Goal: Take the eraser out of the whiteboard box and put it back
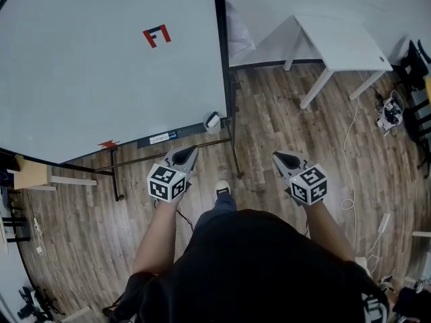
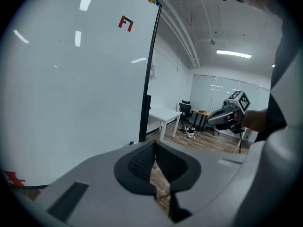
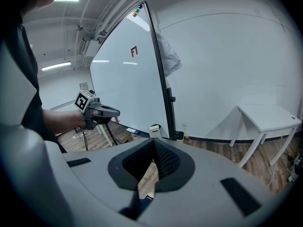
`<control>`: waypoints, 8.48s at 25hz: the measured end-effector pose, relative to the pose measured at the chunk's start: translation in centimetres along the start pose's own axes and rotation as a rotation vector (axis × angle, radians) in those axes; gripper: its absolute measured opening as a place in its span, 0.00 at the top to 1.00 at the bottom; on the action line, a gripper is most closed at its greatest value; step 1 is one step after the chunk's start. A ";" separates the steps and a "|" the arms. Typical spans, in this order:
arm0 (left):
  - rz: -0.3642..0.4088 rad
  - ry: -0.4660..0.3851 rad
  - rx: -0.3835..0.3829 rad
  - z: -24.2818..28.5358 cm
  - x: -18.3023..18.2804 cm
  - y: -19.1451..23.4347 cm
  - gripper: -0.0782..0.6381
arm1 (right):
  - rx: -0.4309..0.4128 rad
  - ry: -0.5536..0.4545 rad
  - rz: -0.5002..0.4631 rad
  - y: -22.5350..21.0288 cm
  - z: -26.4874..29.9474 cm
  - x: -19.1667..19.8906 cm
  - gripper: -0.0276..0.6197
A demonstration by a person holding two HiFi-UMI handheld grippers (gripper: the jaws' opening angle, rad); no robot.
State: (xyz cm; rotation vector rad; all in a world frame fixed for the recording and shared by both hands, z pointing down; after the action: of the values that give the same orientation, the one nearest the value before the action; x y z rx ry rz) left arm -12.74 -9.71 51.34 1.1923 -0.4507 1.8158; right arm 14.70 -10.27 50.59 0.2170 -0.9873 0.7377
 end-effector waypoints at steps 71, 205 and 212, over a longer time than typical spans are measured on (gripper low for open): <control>0.047 0.337 0.103 19.9 4.4 9.0 0.60 | -0.025 0.175 0.123 -4.5 12.1 2.2 0.96; 0.108 0.113 -0.098 -0.7 5.0 -3.6 0.68 | -0.015 0.047 -0.053 4.5 -2.5 4.4 0.96; 0.098 0.124 -0.089 0.2 4.7 -2.8 0.68 | -0.010 0.042 -0.047 3.9 -2.0 3.7 0.96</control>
State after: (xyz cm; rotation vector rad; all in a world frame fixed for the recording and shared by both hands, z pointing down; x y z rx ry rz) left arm -10.97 -6.16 55.05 1.0062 -0.5215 1.9205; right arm 14.76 -4.73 51.89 0.2146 -0.9434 0.6914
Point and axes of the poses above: the fingertips, and each gripper's own axes: z forward along the fingers, y to its left, x out of its underside, the point moved 3 cm from there along -z, backward along the fingers, and after that the axes turned 4 degrees about y, right-handed, at the moved point
